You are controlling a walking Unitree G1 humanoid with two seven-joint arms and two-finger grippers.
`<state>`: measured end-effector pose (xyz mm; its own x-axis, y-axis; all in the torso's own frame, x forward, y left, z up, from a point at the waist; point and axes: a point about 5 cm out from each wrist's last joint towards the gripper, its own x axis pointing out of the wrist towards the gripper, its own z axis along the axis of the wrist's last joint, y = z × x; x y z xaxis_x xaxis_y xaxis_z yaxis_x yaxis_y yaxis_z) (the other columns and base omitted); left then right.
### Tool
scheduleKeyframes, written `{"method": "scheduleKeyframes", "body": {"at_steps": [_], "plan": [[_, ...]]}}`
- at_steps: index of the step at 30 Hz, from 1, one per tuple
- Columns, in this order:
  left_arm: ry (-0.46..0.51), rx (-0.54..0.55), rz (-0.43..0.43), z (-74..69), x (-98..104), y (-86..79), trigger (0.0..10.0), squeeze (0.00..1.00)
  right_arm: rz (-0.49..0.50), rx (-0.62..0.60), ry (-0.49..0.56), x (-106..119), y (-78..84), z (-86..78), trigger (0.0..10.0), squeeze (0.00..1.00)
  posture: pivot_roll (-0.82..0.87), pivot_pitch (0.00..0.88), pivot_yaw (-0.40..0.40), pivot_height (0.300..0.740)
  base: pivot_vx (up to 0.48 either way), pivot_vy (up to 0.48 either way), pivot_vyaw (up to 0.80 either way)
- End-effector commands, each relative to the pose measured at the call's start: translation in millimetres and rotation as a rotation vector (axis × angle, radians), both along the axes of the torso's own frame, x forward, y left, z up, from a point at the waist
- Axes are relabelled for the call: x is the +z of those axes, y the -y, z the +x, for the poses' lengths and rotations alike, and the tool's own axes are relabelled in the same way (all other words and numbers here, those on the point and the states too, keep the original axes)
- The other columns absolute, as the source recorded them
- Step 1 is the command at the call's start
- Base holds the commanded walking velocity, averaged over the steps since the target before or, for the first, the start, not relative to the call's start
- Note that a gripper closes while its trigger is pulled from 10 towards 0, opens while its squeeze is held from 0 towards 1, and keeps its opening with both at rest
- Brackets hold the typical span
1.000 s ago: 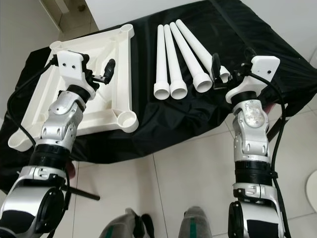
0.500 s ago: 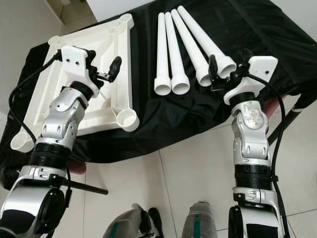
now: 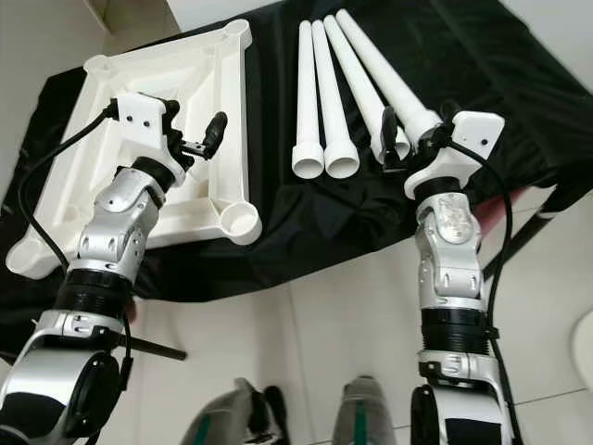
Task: Building children table
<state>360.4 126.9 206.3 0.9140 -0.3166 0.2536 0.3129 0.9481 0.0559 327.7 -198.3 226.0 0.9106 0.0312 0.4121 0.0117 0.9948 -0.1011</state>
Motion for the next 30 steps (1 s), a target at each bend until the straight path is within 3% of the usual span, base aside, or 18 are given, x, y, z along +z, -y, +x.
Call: {"method": "scheduleKeyframes", "body": {"at_steps": [1,9,15,17,25,30], "plan": [[-0.005,0.052,0.003,-0.6,-4,-10.4,10.0,0.0,0.021,0.017,-0.021,-5,-5.3,2.4,10.0,0.0,-0.18,0.073,0.133,0.74,0.0,0.0,0.0],[-0.007,0.069,-0.028,-2.2,-7,-10.1,10.0,0.0,0.052,0.014,-0.047,-8,-5.5,6.6,10.0,0.0,-0.17,0.075,0.091,0.74,0.0,0.0,0.0],[-0.009,0.079,-0.007,-2.6,-10,-12.0,10.0,0.0,0.05,0.024,-0.052,-7,-10.7,10.7,10.0,0.0,-0.17,0.084,0.069,0.74,0.0,0.0,0.0],[0.009,0.068,0.041,-2.6,-10,-14.5,10.0,0.0,0.078,0.061,-0.066,-5,-15.3,13.6,10.0,0.0,-0.18,0.112,0.04,0.74,0.0,0.0,0.0],[0.015,0.102,0.028,-3.1,-9,-21.2,10.0,0.0,0.052,0.068,-0.093,-10,-18.1,11.6,10.0,0.0,-0.17,0.152,0.013,0.74,0.0,0.0,0.0],[0.004,0.119,0.016,-5.5,-10,-15.6,10.0,0.0,0.058,0.058,-0.096,-11,-14.8,12.0,10.0,0.0,-0.14,0.163,0.006,0.74,0.0,0.0,0.0]]}}
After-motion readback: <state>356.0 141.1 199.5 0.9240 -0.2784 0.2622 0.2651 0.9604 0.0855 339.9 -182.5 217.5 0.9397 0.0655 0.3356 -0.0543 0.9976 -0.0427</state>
